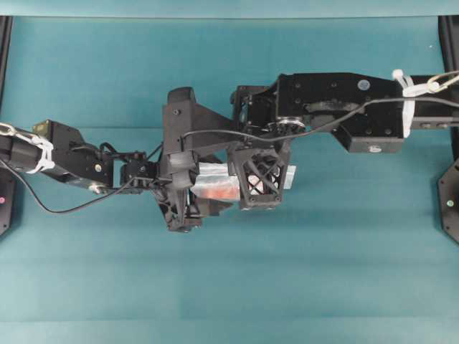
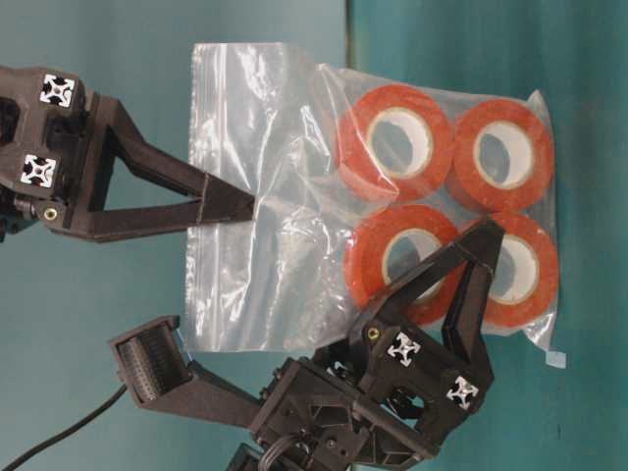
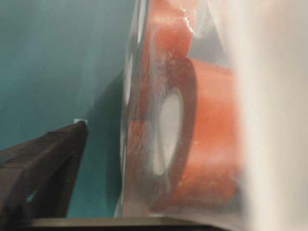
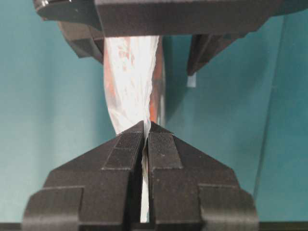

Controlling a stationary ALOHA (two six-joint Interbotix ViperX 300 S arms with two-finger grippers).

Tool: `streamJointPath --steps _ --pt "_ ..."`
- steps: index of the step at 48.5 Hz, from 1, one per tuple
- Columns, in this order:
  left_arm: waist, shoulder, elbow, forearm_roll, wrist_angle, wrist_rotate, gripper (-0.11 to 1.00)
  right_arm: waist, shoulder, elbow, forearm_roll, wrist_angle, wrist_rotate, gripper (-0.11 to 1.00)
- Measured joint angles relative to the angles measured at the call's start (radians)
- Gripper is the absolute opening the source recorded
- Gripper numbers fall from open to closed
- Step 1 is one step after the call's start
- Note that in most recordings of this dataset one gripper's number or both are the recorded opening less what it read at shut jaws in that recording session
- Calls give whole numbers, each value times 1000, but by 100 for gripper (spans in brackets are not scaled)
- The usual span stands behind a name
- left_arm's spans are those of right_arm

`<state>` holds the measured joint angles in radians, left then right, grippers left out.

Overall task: Hand over the clear zip bag and make it stand upright.
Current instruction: 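Close the left gripper on the bag's lower edge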

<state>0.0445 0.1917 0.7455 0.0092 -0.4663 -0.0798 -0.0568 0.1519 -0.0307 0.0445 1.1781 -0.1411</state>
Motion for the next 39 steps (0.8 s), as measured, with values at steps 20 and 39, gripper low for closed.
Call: streamJointPath --steps 20,39 --pt "2 2 -2 0 9 48 23 0 0 3 0 2 21 1" --pt "2 2 -2 0 11 74 23 -2 0 5 0 2 43 1"
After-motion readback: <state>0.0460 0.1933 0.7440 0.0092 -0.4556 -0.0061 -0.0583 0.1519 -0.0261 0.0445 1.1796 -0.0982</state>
